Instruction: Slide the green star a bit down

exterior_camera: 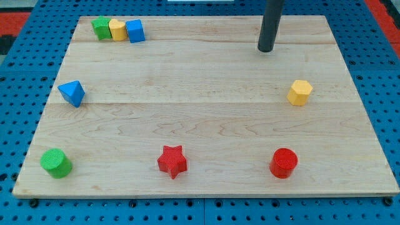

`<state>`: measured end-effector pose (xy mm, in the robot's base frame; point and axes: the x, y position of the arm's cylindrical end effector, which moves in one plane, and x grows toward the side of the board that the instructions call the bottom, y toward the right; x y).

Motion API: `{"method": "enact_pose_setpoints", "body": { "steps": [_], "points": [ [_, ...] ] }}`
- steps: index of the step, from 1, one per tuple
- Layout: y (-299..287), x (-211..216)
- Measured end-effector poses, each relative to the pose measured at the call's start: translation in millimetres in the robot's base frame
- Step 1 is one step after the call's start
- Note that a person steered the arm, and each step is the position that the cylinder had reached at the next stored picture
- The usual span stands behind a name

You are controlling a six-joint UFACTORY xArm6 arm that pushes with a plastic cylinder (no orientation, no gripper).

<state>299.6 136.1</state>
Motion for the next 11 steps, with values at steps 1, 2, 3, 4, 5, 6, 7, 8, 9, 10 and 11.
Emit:
{"method": "enact_pose_setpoints", "body": {
  "steps": [1, 2, 3, 4, 5, 6, 7, 8, 9, 10, 11],
  "points": [
    [6.4, 0.0],
    [7.7, 0.0],
    [7.7, -3.5],
    [6.7, -7.4],
    [6.7, -7.4],
    [6.7, -7.4],
    [-16.6, -13.5],
    [-89.2, -23.5],
    [-160.0, -24.8],
    [-190.6, -18.0],
    [-242.3, -8.4]
  ]
}}
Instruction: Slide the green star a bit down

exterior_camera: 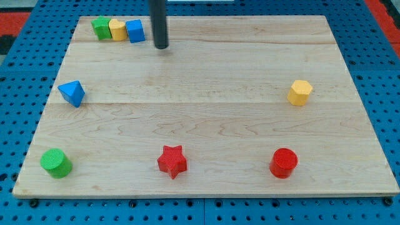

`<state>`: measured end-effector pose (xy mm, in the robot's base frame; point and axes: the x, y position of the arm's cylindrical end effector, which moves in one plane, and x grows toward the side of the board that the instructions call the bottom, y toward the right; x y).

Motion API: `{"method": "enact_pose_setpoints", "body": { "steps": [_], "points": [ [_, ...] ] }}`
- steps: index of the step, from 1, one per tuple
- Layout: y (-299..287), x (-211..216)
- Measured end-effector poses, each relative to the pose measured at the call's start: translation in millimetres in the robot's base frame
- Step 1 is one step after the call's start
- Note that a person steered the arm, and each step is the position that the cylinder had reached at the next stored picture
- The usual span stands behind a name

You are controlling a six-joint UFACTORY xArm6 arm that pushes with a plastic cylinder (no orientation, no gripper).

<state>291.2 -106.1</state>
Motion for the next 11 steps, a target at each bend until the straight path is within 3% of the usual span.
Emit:
{"method": "enact_pose_setpoints", "body": {
  "steps": [2, 3, 8, 11],
  "points": [
    [-118.8, 13.1],
    [-150.1, 13.1],
    [-153.3, -14.8],
    [-142.2, -100.0]
  ]
}}
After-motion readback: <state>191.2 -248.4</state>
